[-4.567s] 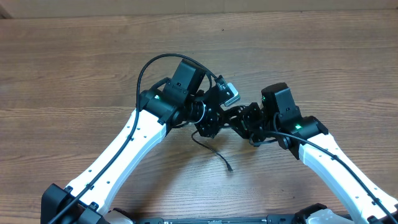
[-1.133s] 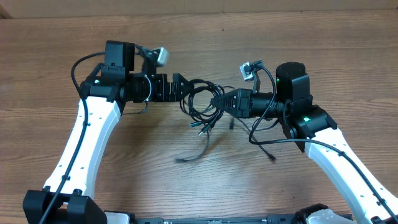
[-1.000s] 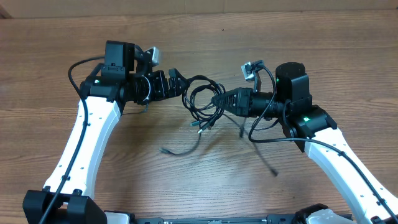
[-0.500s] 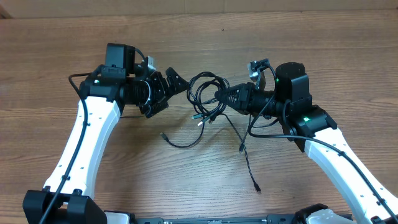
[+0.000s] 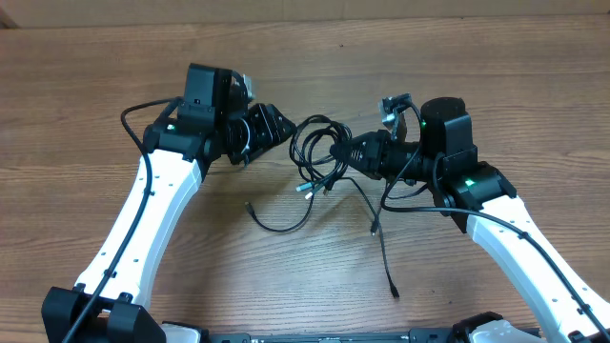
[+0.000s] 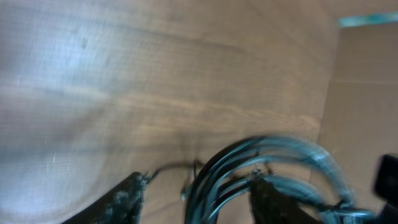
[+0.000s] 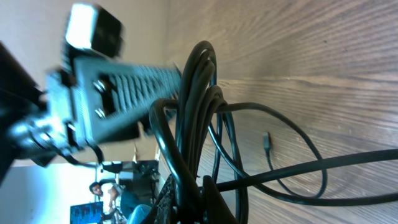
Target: Untangle cables
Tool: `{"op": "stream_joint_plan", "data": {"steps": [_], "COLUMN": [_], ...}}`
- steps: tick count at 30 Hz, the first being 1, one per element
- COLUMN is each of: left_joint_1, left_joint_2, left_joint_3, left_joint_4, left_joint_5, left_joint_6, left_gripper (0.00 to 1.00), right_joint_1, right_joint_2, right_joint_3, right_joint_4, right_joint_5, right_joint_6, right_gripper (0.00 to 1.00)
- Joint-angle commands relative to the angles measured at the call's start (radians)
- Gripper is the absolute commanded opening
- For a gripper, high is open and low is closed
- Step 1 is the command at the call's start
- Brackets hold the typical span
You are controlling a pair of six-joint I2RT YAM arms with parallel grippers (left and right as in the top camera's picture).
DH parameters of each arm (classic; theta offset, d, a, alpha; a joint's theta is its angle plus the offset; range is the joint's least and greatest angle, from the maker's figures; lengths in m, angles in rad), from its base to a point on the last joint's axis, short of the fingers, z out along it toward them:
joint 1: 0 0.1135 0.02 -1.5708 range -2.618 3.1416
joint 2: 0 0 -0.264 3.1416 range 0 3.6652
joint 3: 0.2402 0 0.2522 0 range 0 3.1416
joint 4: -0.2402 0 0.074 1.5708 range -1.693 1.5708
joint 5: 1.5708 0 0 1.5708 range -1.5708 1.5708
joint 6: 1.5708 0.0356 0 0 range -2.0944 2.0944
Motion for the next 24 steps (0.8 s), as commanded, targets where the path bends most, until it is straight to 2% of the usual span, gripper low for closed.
{"op": "stream_joint_plan", "data": {"steps": [1,4,6,9,10,18,24], "left_joint_1": [0.001,0.001,-0.002,-0.019,-0.024,-0.047,-0.053], "left_joint_2": [-0.012,-0.012,-0.012,-0.012,-0.012,-0.01,-0.007], "left_joint_3": [-0.005,-0.005,-0.005,-0.005,-0.005,-0.01,-0.01], "left_joint_4": [0.037,0.051,0.05,0.016,-0.003,-0.04,-0.04], "left_joint_5": [-0.015,0.021,0.058,0.084,0.08,0.08,0.072], "left_joint_6": [0.001,0.0,0.001,0.001,0.002,0.001,0.001], "left_gripper": [0.5,0.33,0.28,0.39,0.39,0.32,0.31], "right_joint_1": [0.005,0.005,0.005,0.005,0.005,0.005,0.005], "right_joint_2": [-0.002,-0.002,-0.002,-0.002,-0.002,-0.002,-0.002], "right_joint_3": [0.023,0.023,0.023,0.023,0.023,0.023,0.023], "right_joint_4": [-0.015,-0.023,-0.023,-0.023,-0.023,-0.024,-0.024], "right_joint_5": [-0.013,-0.003,0.008,0.013,0.013,0.012,0.011], "right_joint_6": [-0.066,-0.066,-0.066,-0.066,-0.065,-0.065,-0.064], "right_gripper": [0.04,0.04,0.04,0.04,0.04,0.04,0.04]}}
